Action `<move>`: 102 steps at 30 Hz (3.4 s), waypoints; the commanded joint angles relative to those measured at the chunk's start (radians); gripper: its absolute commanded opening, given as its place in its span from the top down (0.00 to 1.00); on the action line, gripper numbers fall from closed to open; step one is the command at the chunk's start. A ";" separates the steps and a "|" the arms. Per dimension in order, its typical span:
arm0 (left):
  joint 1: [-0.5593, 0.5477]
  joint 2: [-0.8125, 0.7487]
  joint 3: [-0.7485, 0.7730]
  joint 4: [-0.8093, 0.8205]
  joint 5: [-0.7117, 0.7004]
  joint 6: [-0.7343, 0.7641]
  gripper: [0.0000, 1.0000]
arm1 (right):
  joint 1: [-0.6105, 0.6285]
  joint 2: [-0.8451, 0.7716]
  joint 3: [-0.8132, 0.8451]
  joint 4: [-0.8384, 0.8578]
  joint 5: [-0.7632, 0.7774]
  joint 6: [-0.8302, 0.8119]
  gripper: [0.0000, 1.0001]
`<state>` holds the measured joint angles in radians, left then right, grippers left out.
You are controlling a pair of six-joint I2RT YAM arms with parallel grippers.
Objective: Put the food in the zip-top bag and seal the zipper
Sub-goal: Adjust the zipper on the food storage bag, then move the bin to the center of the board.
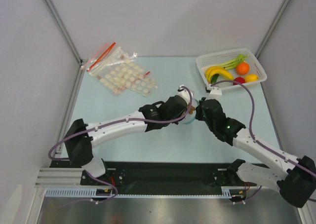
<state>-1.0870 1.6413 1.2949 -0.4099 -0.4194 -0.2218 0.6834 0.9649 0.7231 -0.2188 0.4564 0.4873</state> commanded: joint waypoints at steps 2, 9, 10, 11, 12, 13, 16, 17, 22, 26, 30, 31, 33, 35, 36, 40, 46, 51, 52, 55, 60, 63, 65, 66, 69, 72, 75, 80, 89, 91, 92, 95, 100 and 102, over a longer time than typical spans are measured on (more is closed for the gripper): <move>0.002 -0.074 0.078 -0.136 -0.021 0.036 0.96 | 0.091 0.074 0.076 0.042 0.028 -0.049 1.00; 0.079 -0.081 0.046 -0.152 -0.015 0.016 0.98 | 0.067 -0.196 -0.025 0.047 0.205 -0.041 1.00; 0.079 -0.081 0.047 -0.155 -0.013 0.018 0.98 | 0.065 -0.215 -0.037 0.059 0.206 -0.042 1.00; 0.079 -0.081 0.049 -0.161 -0.015 0.018 0.98 | 0.067 -0.230 -0.050 0.073 0.203 -0.047 1.00; 0.079 -0.077 0.052 -0.165 -0.018 0.016 0.98 | 0.065 -0.220 -0.053 0.090 0.179 -0.056 1.00; 0.079 -0.077 0.053 -0.177 -0.022 0.016 0.98 | 0.065 -0.198 -0.041 0.085 0.166 -0.059 1.00; 0.079 -0.069 0.061 -0.201 -0.047 0.016 0.96 | 0.067 -0.091 0.043 -0.014 0.183 -0.040 1.00; 0.079 -0.069 0.063 -0.210 -0.056 0.016 0.92 | 0.065 -0.074 0.053 -0.028 0.188 -0.039 1.00; 0.079 -0.078 0.058 -0.210 -0.048 0.013 0.66 | 0.038 -0.031 0.053 -0.013 0.102 -0.042 1.00; 0.078 -0.083 0.041 -0.185 -0.039 0.036 0.49 | 0.013 -0.043 0.007 0.070 -0.040 -0.061 1.00; 0.055 -0.074 0.038 -0.156 -0.022 0.079 0.41 | -0.005 -0.038 0.006 0.093 -0.097 -0.059 1.00; 0.046 -0.078 0.032 -0.126 -0.006 0.091 0.40 | -0.005 -0.037 0.006 0.091 -0.104 -0.058 1.00; 0.013 -0.096 0.006 -0.083 0.017 0.133 0.36 | -0.012 -0.041 0.007 0.091 -0.114 -0.053 1.00; -0.010 -0.110 -0.011 -0.026 0.021 0.166 0.34 | -0.013 -0.045 0.007 0.090 -0.119 -0.050 1.00; -0.030 -0.118 -0.035 -0.004 0.021 0.177 0.33 | -0.018 -0.046 0.007 0.087 -0.122 -0.049 1.00; -0.048 -0.178 -0.130 0.164 0.054 0.211 0.28 | -0.019 -0.054 0.004 0.090 -0.139 -0.041 1.00; -0.048 -0.186 -0.227 0.379 0.013 0.246 0.30 | -0.024 -0.063 -0.004 0.104 -0.170 -0.036 1.00; -0.047 -0.129 -0.212 0.442 0.008 0.269 0.38 | -0.024 -0.066 -0.011 0.122 -0.205 -0.036 1.00; -0.047 -0.112 -0.201 0.438 0.002 0.266 0.44 | -0.024 -0.069 -0.014 0.131 -0.219 -0.039 1.00; -0.040 -0.061 -0.164 0.418 -0.085 0.249 0.61 | -0.022 -0.091 -0.034 0.157 -0.254 -0.055 1.00; 0.004 -0.023 -0.157 0.389 0.002 0.228 0.73 | -0.024 -0.107 -0.045 0.182 -0.288 -0.061 1.00; 0.004 -0.021 -0.146 0.356 -0.036 0.228 0.95 | -0.024 -0.114 -0.045 0.174 -0.272 -0.061 1.00; 0.004 -0.037 -0.147 0.327 -0.051 0.204 1.00 | -0.024 -0.115 -0.047 0.168 -0.251 -0.059 1.00; 0.004 -0.044 -0.144 0.310 -0.058 0.197 1.00 | -0.025 -0.117 -0.047 0.167 -0.245 -0.059 1.00; 0.002 -0.084 -0.129 0.228 -0.084 0.161 1.00 | -0.031 -0.107 -0.053 0.173 -0.240 -0.059 1.00; 0.004 -0.116 -0.106 0.136 -0.113 0.136 1.00 | -0.036 -0.095 -0.060 0.188 -0.248 -0.062 0.70; 0.028 -0.141 -0.086 0.051 -0.078 0.082 1.00 | -0.048 -0.089 -0.076 0.208 -0.266 -0.065 0.53; 0.107 -0.167 -0.083 0.000 -0.001 0.026 1.00 | -0.081 -0.101 -0.080 0.248 -0.297 -0.072 0.42; 0.183 -0.268 -0.180 0.098 0.099 -0.053 1.00 | -0.188 -0.101 -0.034 0.222 -0.113 -0.072 0.37; 0.194 -0.291 -0.197 0.117 0.099 -0.068 1.00 | -0.241 -0.046 0.011 0.177 -0.047 -0.061 0.37; 0.196 -0.297 -0.212 0.128 0.096 -0.071 1.00 | -0.264 -0.019 0.028 0.173 -0.033 -0.055 0.37; 0.200 -0.313 -0.226 0.149 0.081 -0.083 1.00 | -0.405 0.107 0.122 0.142 -0.082 -0.009 0.37; 0.200 -0.343 -0.255 0.186 0.093 -0.111 1.00 | -0.573 0.331 0.286 0.115 -0.174 0.027 0.42; 0.200 -0.371 -0.278 0.206 0.094 -0.125 1.00 | -0.579 0.429 0.361 0.116 -0.127 -0.001 0.43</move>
<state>-0.8932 1.3392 1.0367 -0.2829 -0.3344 -0.3012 0.1146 1.3163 0.9787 -0.0952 0.3073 0.4816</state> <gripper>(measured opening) 0.010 0.576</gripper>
